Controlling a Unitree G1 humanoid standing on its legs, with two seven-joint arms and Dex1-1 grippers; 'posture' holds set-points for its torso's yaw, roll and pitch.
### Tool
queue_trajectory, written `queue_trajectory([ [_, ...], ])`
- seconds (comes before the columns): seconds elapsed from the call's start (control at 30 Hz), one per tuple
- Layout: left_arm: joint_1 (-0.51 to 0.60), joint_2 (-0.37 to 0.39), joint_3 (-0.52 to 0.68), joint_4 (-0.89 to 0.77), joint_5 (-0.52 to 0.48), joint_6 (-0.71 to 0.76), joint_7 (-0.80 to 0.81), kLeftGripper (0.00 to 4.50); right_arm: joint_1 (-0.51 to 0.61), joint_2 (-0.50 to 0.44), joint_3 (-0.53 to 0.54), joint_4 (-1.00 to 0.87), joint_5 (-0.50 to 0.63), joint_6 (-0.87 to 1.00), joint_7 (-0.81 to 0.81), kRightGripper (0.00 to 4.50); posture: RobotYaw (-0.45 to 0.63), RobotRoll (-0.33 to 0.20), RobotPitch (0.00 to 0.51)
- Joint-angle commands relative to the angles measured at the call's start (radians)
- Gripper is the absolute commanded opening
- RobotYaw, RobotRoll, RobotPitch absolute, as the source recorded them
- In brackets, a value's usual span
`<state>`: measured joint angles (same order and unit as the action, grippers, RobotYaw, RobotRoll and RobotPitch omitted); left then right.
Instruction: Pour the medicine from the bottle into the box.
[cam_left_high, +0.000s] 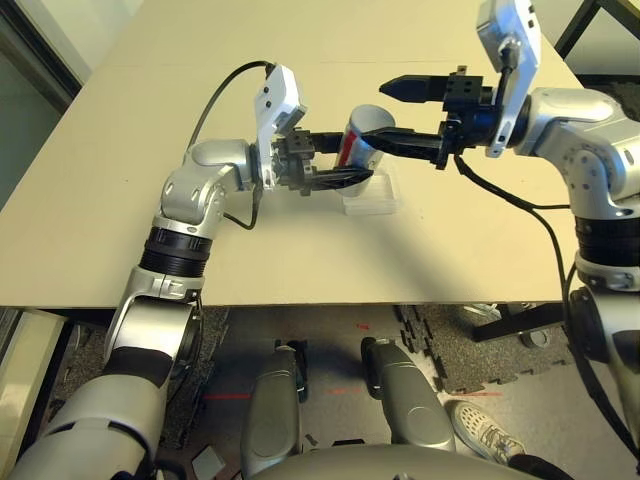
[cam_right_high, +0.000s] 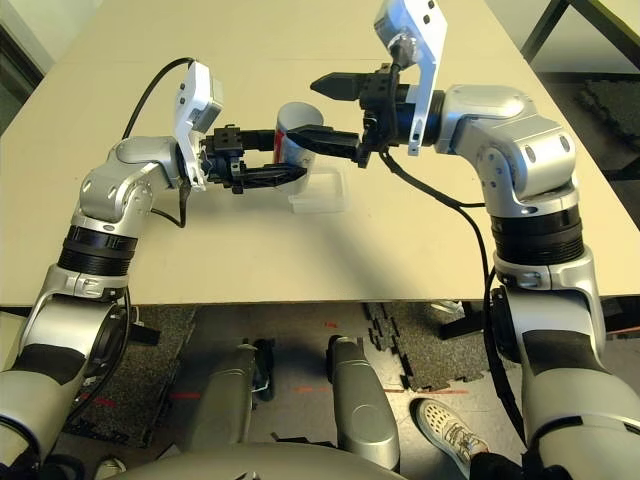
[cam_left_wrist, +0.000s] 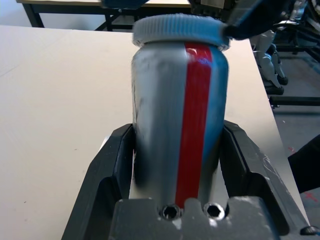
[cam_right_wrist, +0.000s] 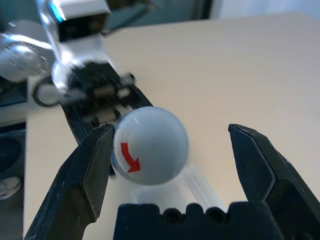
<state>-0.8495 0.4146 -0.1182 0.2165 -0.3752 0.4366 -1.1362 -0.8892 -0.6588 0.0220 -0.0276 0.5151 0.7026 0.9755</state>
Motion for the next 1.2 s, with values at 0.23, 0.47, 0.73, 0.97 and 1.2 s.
queue_trajectory([
  [0.23, -0.020, -0.005, 0.010, 0.017, -0.004, -0.052, -0.030, 2.70, 0.046, -0.034, -0.066, -0.006, 0.011, 0.051, -0.071, 4.50, -0.18, 0.000, 0.189],
  [0.47, -0.038, -0.017, 0.027, 0.052, 0.001, -0.097, -0.020, 2.69, 0.043, 0.005, -0.081, -0.043, 0.053, 0.095, -0.103, 4.50, -0.18, 0.000, 0.185],
  [0.73, -0.044, -0.032, 0.056, 0.093, 0.005, -0.136, 0.019, 2.69, 0.052, 0.035, -0.106, -0.095, 0.125, 0.167, -0.122, 4.50, -0.17, 0.000, 0.183],
  [0.97, -0.045, -0.069, 0.083, 0.155, 0.010, -0.184, 0.063, 2.69, 0.047, 0.095, -0.131, -0.134, 0.188, 0.213, -0.182, 4.50, -0.18, 0.000, 0.178],
  [1.2, -0.036, -0.079, 0.078, 0.145, 0.005, -0.189, 0.065, 2.69, 0.064, 0.123, -0.119, -0.161, 0.206, 0.222, -0.214, 4.50, -0.18, 0.000, 0.172],
])
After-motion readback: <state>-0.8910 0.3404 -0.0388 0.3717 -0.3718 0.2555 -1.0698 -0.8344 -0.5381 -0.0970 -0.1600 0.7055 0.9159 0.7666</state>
